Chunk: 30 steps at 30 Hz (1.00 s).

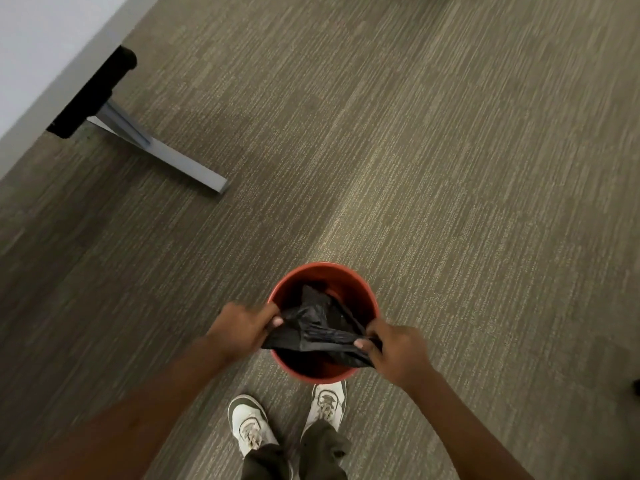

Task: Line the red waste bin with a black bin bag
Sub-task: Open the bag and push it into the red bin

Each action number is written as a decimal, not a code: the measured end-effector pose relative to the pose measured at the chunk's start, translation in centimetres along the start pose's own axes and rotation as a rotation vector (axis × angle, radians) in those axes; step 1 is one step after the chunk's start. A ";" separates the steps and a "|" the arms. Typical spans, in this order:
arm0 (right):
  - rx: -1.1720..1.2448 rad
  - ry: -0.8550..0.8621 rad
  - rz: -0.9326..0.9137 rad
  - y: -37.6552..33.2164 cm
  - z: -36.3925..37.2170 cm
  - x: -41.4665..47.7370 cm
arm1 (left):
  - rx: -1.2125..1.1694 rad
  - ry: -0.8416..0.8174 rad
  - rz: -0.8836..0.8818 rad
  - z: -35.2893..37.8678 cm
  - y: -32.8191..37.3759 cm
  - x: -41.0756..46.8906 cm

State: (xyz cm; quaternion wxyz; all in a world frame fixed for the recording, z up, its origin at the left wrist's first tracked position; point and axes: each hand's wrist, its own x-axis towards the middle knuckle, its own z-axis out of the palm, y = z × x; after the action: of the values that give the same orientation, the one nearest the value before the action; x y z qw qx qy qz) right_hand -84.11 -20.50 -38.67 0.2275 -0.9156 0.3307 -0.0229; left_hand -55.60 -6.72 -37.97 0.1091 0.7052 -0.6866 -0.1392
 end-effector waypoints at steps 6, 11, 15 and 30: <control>0.227 -0.151 0.220 0.4 4.0 -4.0 | 0.056 -0.189 -0.138 3.3 0.5 -2.4; 0.540 -0.063 0.602 2.8 6.6 0.1 | -0.147 -0.271 -0.560 6.4 -0.7 2.9; 0.436 -0.105 0.579 5.7 8.0 6.4 | -0.163 -0.135 -0.625 8.8 -1.7 9.0; -0.066 0.283 0.604 6.1 8.6 5.3 | -0.370 -0.122 -0.640 9.7 -3.0 11.1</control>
State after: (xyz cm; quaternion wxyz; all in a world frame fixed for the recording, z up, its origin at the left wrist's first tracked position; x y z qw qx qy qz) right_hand -81.97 -24.41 -49.59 0.1463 -0.7707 0.6161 -0.0706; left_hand -55.91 -17.36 -48.63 0.1444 0.8429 -0.4001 -0.3296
